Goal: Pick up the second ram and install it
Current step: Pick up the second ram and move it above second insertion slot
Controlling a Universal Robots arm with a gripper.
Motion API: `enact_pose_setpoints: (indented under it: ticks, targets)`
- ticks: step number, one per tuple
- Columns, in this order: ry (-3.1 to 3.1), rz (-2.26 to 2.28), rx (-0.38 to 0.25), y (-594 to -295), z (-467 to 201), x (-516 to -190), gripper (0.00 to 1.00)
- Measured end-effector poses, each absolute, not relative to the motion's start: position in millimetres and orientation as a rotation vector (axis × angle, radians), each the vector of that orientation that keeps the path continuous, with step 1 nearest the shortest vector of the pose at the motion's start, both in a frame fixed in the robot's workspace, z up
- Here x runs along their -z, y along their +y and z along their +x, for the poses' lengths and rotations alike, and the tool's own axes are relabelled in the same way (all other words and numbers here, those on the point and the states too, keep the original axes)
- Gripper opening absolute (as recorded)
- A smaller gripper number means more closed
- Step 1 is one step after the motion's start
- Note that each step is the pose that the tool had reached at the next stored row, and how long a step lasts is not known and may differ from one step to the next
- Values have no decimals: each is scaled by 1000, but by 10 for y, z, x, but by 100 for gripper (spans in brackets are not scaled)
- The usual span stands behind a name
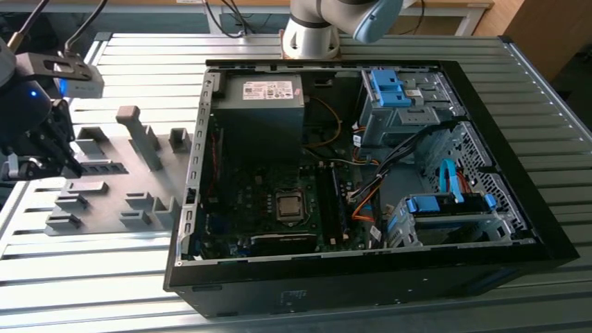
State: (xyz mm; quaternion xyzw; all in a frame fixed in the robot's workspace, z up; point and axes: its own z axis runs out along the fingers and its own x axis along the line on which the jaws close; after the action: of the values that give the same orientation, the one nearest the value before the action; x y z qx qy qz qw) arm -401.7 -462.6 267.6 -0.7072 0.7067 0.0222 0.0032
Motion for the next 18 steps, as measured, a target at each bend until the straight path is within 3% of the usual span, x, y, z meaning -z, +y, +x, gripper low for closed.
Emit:
enact_pose_setpoints:
  ticks: [18]
  targets:
    - [2215,-2217,-70,-4626,-4017,-2733,14]
